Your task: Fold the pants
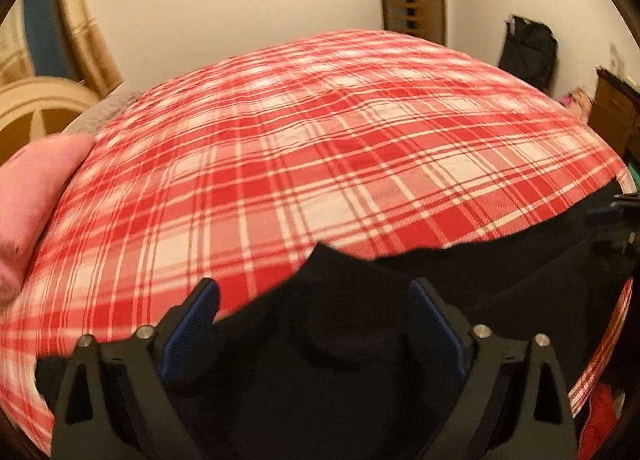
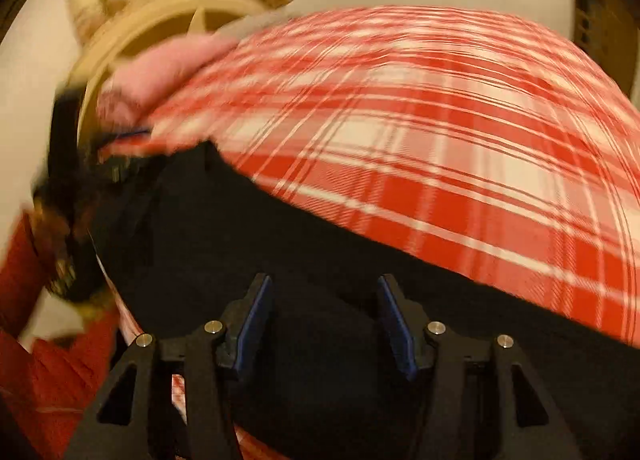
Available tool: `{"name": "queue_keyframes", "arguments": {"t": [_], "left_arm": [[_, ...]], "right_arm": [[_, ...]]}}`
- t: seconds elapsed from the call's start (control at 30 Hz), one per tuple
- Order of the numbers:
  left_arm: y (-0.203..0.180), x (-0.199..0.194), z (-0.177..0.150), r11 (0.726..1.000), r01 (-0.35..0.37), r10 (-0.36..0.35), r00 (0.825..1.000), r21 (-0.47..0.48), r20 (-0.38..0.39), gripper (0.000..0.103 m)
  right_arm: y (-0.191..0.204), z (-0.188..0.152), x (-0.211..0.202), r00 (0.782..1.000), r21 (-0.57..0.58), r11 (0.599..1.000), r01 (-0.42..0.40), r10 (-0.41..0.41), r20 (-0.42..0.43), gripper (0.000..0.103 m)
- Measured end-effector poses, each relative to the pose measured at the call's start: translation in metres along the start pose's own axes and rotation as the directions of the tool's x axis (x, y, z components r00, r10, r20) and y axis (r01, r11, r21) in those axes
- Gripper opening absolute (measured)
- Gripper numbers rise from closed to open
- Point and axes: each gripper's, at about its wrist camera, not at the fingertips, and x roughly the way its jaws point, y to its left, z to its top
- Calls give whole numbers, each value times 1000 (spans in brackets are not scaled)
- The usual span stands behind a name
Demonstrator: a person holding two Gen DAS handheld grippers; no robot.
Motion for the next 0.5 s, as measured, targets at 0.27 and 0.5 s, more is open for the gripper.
{"name": "queue_keyframes", "arguments": {"t": [0.27, 0.5], "left_arm": [[-14, 9, 27, 985, 62, -58, 998, 158, -29, 90], [3, -4, -26, 988, 126, -131, 990, -88, -49, 80]], "right_arm": [[13, 24, -1, 970, 46, 973, -228, 222, 100, 56], [63, 68, 77, 947, -43, 947, -318, 319, 27, 30]]}}
